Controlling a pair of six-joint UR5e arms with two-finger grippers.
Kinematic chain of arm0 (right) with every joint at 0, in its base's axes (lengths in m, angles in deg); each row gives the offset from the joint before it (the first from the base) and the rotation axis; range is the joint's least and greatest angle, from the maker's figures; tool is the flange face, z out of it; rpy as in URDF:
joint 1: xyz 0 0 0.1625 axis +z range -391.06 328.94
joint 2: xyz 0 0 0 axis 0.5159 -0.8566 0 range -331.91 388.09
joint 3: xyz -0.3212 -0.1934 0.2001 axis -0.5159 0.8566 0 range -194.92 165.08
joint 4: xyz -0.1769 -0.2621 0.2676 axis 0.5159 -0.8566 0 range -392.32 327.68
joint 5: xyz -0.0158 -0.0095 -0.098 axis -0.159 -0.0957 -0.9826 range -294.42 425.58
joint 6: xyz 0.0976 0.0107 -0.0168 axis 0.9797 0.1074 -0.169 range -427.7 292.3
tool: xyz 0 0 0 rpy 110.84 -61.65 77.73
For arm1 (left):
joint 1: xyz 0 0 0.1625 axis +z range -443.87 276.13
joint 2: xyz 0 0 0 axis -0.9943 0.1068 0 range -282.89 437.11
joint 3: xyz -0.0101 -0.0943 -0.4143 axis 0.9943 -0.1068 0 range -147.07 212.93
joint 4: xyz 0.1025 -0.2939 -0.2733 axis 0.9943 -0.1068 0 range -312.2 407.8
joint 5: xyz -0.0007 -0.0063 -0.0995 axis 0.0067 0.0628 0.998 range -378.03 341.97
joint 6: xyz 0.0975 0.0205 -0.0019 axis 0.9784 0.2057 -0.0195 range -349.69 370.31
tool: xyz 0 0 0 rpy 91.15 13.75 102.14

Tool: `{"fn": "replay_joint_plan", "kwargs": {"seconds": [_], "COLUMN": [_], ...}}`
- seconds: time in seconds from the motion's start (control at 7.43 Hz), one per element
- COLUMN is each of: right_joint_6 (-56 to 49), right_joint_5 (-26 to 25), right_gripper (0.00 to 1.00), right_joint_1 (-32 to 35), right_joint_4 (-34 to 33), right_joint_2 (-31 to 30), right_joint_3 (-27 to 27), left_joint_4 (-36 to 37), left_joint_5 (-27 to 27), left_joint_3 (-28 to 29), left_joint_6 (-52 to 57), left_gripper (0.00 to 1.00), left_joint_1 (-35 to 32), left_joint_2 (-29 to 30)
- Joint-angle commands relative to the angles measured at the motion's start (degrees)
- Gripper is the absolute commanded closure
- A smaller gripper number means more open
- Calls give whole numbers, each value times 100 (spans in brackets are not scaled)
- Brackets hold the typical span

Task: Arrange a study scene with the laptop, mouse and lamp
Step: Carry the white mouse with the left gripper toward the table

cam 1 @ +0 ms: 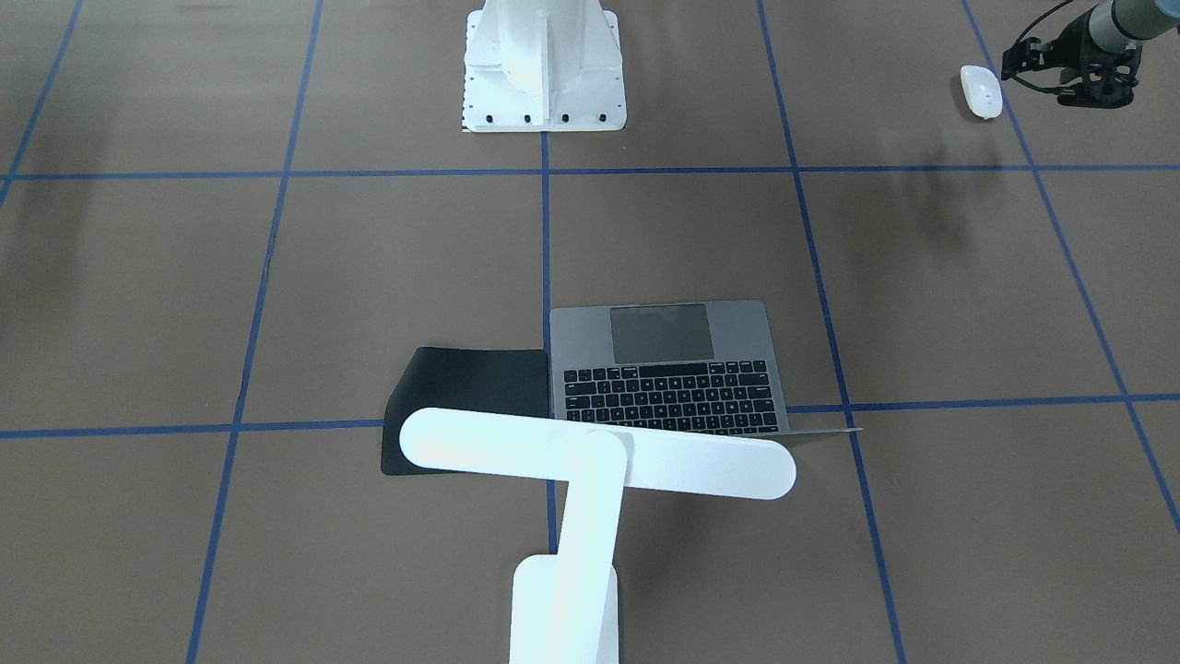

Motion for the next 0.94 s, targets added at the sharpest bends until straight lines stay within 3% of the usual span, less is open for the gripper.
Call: {"fn": "replay_joint_plan", "kwargs": {"seconds": [0.0,0.27,0.54,0.81], "right_joint_6": [0,0,0,0], "right_joint_5": [-2,-2,-2,-2], "right_gripper": [0,0,0,0], "right_joint_1": [0,0,0,0], "right_joint_4": [4,4,4,4], "right_joint_2": [12,12,3,3], "right_joint_3": [-14,-14,-23,-23], "left_joint_4": [-476,-652,-1170,-1357], "left_joint_5": [237,246,159,98], "left_joint_3": [91,153,179,371], "left_joint_6": [-590,-853,-2073,-2095], "left_gripper": [0,0,0,0], "left_joint_1": [91,197,1124,1487], "left_joint_2": [-1,8,87,87]}}
